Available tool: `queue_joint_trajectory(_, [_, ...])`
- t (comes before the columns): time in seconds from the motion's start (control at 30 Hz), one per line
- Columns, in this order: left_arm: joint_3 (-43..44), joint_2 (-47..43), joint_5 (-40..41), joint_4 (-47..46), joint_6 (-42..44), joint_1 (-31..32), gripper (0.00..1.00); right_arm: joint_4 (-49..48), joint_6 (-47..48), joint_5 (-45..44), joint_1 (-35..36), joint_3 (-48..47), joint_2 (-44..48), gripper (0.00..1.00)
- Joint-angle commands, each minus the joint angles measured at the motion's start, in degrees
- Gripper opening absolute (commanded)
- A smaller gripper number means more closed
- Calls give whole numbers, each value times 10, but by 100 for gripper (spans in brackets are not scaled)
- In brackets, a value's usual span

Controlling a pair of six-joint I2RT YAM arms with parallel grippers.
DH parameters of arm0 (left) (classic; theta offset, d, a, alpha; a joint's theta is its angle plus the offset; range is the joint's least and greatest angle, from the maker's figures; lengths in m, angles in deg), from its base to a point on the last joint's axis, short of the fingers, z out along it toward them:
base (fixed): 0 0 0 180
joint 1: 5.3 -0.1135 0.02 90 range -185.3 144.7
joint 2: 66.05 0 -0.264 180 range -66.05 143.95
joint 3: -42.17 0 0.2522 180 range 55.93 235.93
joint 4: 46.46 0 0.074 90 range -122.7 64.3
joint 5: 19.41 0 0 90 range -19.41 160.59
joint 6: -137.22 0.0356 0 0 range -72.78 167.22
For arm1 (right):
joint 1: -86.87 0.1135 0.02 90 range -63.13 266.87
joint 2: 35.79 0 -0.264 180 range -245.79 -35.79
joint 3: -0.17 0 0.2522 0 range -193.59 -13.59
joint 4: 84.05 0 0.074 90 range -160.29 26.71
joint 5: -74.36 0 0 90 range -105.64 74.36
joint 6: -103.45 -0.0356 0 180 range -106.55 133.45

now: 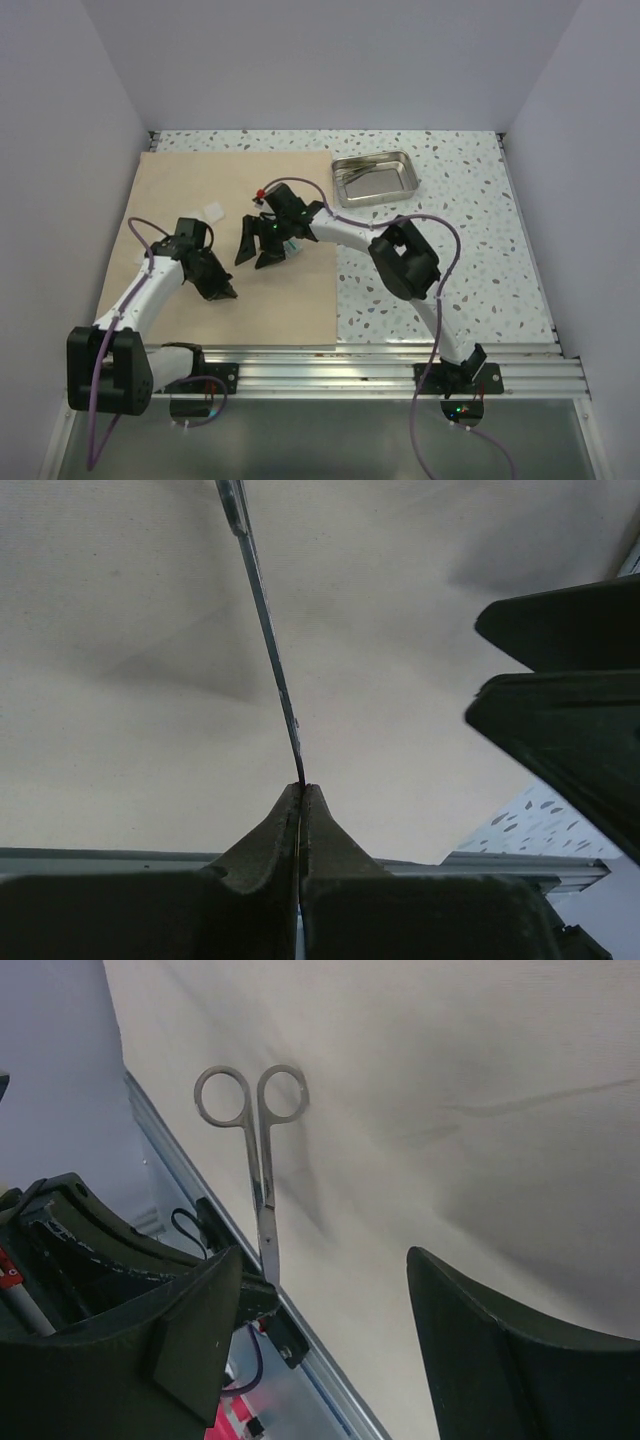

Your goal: Prepare the surgical pack

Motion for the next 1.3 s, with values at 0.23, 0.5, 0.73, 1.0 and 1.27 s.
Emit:
queue_joint_trajectory(0.23, [-7, -34, -8, 15, 20, 3, 0, -75, -71, 69, 50, -37, -41, 69])
queue_joint_trajectory(0.5, [-16, -48, -14, 15, 22, 3, 0, -149, -131, 109, 69, -37, -66, 58])
queue_joint_trajectory(0.73, [-13, -50, -17, 14, 27, 3, 0, -219, -182, 125, 76, -34, -79, 31])
queue_joint_trajectory(1.0, [54, -60, -10, 10, 69, 3, 32, -170, -149, 108, 65, -90, -79, 0])
queue_joint_trajectory(1.27, [149, -51, 101, 21, 71, 2, 65, -96, -102, 25, -30, -130, -25, 0])
